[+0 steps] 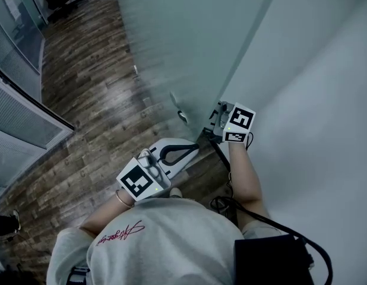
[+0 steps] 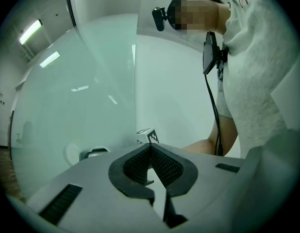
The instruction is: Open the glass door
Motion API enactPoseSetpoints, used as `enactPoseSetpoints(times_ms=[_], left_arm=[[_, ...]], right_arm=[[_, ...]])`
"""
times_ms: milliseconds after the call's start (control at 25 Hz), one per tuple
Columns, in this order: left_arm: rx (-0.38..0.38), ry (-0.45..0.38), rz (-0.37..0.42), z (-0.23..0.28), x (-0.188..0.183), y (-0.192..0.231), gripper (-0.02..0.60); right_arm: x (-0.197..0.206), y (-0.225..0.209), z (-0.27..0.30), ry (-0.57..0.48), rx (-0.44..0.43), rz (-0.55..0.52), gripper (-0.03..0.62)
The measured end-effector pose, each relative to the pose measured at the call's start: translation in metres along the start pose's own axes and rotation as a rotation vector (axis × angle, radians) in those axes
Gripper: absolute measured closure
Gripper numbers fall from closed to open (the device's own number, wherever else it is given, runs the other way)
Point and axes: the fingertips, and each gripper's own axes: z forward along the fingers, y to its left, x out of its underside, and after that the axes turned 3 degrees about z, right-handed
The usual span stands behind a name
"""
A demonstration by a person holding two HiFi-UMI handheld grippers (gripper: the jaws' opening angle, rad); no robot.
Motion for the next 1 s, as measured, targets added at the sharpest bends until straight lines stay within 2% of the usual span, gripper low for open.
enactPoseSetpoints(times_ms=[240,480,840,1000], left_arm=[[0.015,-0.024,-0.048,0.022,-0.004,-0.003,0.569],[0.022,-0.049,-0.074,0.044,-0.003,0.007,0.569],[0.026,-0.072,-0.063,0.096,-0.023,0.023,0.569],[0.039,-0.075,-0.031,0.100,-0.029,0.024,0.569]], right_arm=[[-0.006,-0.007,-0.023,-0.009,0.019,0.016,0.495],[-0.008,-0.021,-0.040,0.008,-0.004,0.025,0.496],[-0.014,-0.047,-0.075,0.001,-0.045,0.051,0.494],[-0.013,-0.047,-0.078,0.008,-0.052,0.044,0.494]])
